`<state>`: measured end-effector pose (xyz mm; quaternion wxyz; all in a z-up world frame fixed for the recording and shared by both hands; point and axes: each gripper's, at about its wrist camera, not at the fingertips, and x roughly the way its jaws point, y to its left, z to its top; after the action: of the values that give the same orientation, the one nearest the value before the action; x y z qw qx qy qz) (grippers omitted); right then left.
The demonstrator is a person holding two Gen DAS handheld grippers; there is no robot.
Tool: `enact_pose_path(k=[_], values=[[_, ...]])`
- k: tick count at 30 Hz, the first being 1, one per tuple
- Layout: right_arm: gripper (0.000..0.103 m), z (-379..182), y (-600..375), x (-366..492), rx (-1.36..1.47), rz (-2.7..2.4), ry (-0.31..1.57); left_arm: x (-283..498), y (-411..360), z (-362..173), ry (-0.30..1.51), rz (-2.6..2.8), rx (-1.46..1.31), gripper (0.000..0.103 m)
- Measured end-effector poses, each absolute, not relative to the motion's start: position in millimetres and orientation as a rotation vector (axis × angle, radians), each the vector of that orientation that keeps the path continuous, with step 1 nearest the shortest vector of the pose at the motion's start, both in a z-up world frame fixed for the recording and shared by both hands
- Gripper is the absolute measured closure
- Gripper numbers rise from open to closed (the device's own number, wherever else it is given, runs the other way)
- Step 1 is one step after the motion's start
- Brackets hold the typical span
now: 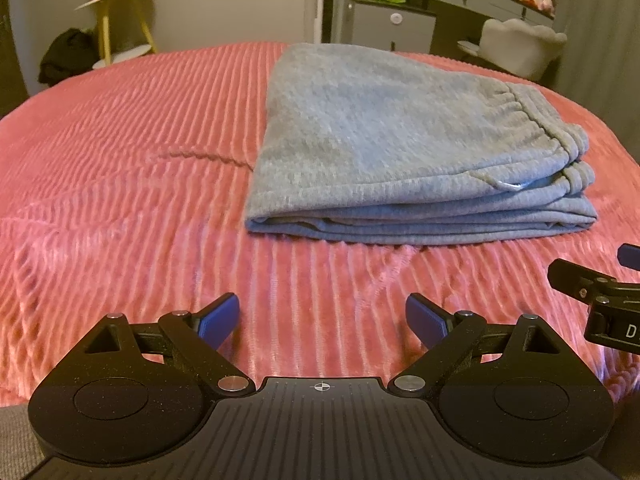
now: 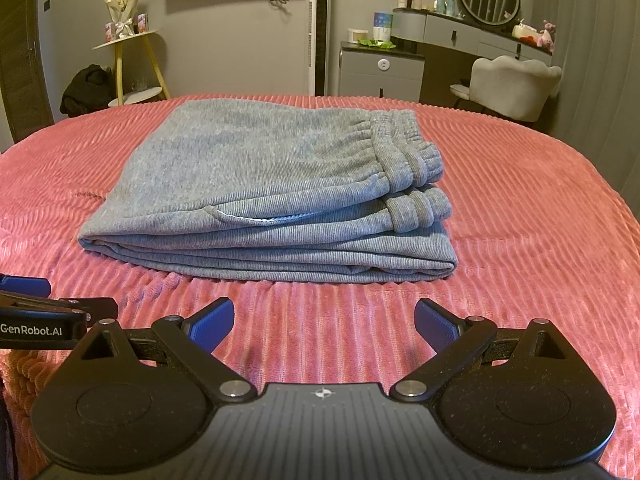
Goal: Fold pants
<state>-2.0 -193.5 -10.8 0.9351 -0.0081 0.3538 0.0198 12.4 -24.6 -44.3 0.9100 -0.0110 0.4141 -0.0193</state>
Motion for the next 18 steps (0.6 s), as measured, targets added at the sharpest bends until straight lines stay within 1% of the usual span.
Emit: enact_pose_path(k=[18], values=[[0.006,-8.6,-190.6,-6.4,-0.007,0.040,0.706,11.0,-28.2,-46.0,0.862,-0.054,-0.005,0.009]])
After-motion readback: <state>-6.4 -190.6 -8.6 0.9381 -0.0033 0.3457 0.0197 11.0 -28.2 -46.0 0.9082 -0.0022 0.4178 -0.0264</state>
